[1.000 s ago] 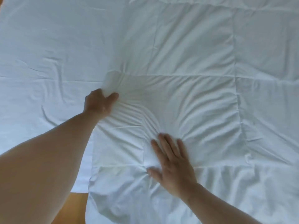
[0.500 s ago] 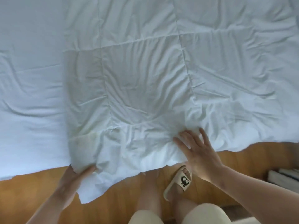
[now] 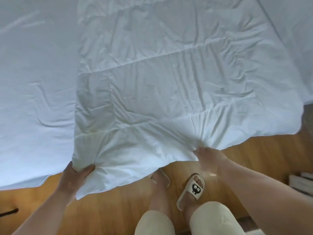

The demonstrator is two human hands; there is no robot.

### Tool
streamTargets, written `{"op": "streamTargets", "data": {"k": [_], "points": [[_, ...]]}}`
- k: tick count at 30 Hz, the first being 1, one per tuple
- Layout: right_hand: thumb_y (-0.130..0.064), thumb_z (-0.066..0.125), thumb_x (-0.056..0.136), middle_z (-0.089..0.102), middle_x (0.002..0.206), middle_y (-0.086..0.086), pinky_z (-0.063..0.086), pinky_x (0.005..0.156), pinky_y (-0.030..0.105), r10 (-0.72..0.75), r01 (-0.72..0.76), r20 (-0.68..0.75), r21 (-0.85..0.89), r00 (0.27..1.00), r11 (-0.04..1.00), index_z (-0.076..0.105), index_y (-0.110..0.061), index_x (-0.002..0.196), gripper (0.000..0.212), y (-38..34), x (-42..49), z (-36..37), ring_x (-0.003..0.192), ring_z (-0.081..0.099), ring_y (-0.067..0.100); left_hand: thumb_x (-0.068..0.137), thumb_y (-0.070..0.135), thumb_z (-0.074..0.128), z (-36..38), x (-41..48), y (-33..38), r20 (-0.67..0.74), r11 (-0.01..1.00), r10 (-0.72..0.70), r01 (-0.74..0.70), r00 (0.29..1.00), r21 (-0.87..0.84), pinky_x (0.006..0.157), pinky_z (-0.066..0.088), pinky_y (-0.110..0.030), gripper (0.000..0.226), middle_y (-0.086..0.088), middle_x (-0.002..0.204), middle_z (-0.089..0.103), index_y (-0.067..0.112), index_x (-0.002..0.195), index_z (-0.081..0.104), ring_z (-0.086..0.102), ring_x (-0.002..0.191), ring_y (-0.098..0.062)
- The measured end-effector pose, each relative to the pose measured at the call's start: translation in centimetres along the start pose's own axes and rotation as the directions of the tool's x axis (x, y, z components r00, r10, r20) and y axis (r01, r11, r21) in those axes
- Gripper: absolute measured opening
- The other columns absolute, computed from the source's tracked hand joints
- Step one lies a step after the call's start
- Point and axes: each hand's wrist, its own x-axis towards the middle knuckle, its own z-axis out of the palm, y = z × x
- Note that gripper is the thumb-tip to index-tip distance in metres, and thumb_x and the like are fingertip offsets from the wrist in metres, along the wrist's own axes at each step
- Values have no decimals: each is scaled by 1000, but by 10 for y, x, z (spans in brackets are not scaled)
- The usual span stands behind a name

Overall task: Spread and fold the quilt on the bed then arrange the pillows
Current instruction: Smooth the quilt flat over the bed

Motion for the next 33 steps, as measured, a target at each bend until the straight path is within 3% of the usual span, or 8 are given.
{"op": "streamTargets", "data": {"k": [4,10,14,20,22,26,29,33], "points": [[-25,49,93,40,150,-2,47,100,37,-83,97,-64,271,994,958,26,-31,155,66,-40,-49,-19,130,50,23,48,54,80,-5,-37,24,-27,999,48,-48,998,-4,79,57,-54,75,-3,100,70,27,114,58,67,90,-30],[-61,74,76,22,156,-24,31,111,23,-329,491,-364,625,871,607,16,-45,154,98,-123,-130,-87,139,32,-1,59,37,82,27,-130,109,1,985,162,-162,987,-52,75,58,-52,56,-6,95,68,31,107,52,67,85,-32],[-54,84,65,17,157,-21,34,114,26,-204,478,-439,720,875,503,14,-41,155,114,-138,-146,-111,144,28,3,83,37,72,59,-173,167,66,966,252,-255,965,47,76,56,-45,39,-5,93,66,25,108,45,66,84,-28],[-60,80,54,33,148,-14,44,103,25,95,315,-426,786,900,532,15,-28,157,126,-110,-142,-132,130,48,8,86,46,62,92,-196,235,295,888,280,-363,914,283,74,55,-41,38,-7,95,63,20,104,42,64,84,-24],[-63,74,53,47,135,-17,48,97,25,173,258,-384,832,907,492,28,-32,149,111,-101,-138,-138,118,54,4,85,44,60,101,-194,254,376,817,300,-440,877,373,78,56,-40,35,-6,93,63,21,105,43,64,85,-24],[-39,58,71,70,92,-11,52,79,30,396,128,-268,930,879,345,57,-32,98,28,-61,-133,-144,87,65,12,80,54,60,116,-180,299,658,663,242,-617,713,424,79,59,-39,37,0,84,71,24,103,56,71,74,-18],[-35,55,65,60,67,-11,45,62,26,473,108,-199,971,858,212,58,-26,75,14,-22,-137,-142,67,54,8,64,69,66,126,-146,338,798,328,284,-836,532,440,83,55,-31,45,8,87,69,30,85,61,65,82,-6],[-15,68,61,58,68,-7,43,57,31,479,118,-97,993,873,-13,67,-9,83,23,17,-147,-141,67,50,7,61,61,81,139,-96,403,847,-367,508,-851,154,375,96,49,-33,85,8,135,49,35,135,48,49,123,-18]]}}
